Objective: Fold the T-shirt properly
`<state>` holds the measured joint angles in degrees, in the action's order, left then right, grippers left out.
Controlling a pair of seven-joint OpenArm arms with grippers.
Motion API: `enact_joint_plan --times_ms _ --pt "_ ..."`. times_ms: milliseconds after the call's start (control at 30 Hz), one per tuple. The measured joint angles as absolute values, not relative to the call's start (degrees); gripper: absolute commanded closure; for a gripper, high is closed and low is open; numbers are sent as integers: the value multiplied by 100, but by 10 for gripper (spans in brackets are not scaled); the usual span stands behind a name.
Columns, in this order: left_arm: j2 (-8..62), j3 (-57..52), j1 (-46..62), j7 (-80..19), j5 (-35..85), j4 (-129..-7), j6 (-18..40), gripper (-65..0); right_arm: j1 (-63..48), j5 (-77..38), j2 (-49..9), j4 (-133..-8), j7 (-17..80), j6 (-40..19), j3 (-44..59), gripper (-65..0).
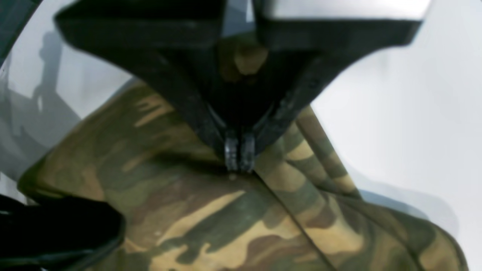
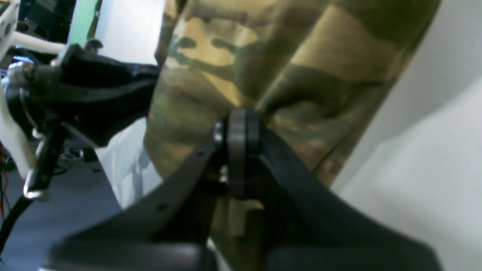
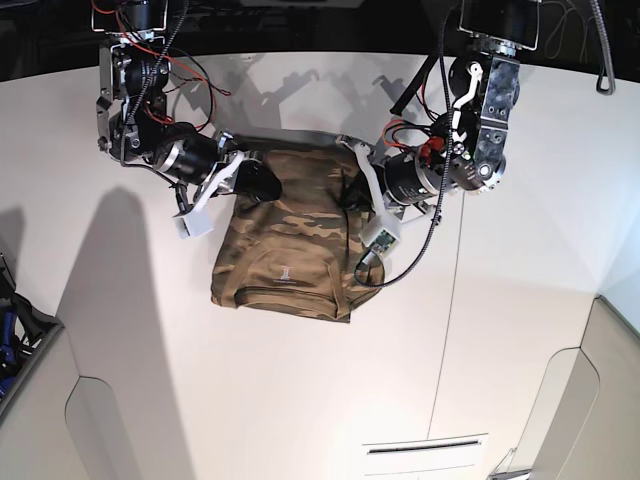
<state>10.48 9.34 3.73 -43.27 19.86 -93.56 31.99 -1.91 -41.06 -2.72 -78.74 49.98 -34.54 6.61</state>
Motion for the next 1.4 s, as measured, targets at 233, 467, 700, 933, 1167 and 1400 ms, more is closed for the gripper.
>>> enact_joint_plan --times_ms 233,467,700,933,1167,1400 --pt "1048 937 434 -4322 2025 -9360 3028 0 -189 -4101 -307 -7874 5087 -3457 661 0" --pt "1050 934 910 -4421 2038 -10451 2915 0 -327 -4530 -794 -8458 5749 -3433 674 0" --pt "1149 360 1850 -4571 2032 -11367 2936 0 -1278 -4580 -1081 -10025 5924 -3435 878 0" --pt "1146 -458 2821 -4801 2322 -12138 2961 0 -2416 -4847 -1745 -10608 6003 -3444 1199 0" --pt "1155 -829 4158 -4921 2276 -12175 2939 0 -3081 -5592 -2248 -10645 6685 -3454 1192 0" --pt "1111 -810 5531 -4921 1911 -12149 2829 0 -3854 -5898 -2851 -10645 6753 -3452 1142 0"
